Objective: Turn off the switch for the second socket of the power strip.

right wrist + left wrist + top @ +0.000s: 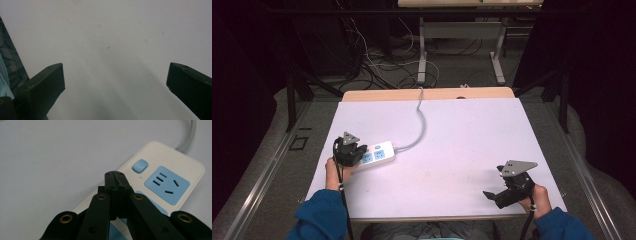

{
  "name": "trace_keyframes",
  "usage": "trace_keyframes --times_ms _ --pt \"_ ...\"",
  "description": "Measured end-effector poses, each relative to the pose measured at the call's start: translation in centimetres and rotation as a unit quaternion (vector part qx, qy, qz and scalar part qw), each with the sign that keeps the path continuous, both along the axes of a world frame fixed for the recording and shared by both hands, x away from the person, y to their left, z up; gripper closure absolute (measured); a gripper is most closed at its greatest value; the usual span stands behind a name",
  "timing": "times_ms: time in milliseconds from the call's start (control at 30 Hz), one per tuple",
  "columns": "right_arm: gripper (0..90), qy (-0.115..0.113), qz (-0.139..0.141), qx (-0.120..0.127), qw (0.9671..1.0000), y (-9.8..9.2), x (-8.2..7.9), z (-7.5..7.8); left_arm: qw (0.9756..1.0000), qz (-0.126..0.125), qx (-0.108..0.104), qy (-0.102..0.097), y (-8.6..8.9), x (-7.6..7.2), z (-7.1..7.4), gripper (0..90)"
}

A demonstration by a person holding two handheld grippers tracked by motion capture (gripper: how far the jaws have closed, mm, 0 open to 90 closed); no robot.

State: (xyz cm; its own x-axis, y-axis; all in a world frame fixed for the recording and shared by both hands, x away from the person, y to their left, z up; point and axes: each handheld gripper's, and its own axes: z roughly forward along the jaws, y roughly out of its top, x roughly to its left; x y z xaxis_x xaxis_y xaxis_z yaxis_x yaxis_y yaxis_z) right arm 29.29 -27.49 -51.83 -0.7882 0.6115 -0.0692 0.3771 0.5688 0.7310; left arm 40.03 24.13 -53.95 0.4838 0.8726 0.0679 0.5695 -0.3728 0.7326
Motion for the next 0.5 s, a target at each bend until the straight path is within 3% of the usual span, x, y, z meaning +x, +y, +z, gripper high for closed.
trace_keyframes --times_ms 500 --pt "1.2 0.000 -0.001 0.000 1.0000 0.01 0.00 -0.01 1.0000 0.000 0.002 -0.004 -0.07 0.01 -0.08 90.0"
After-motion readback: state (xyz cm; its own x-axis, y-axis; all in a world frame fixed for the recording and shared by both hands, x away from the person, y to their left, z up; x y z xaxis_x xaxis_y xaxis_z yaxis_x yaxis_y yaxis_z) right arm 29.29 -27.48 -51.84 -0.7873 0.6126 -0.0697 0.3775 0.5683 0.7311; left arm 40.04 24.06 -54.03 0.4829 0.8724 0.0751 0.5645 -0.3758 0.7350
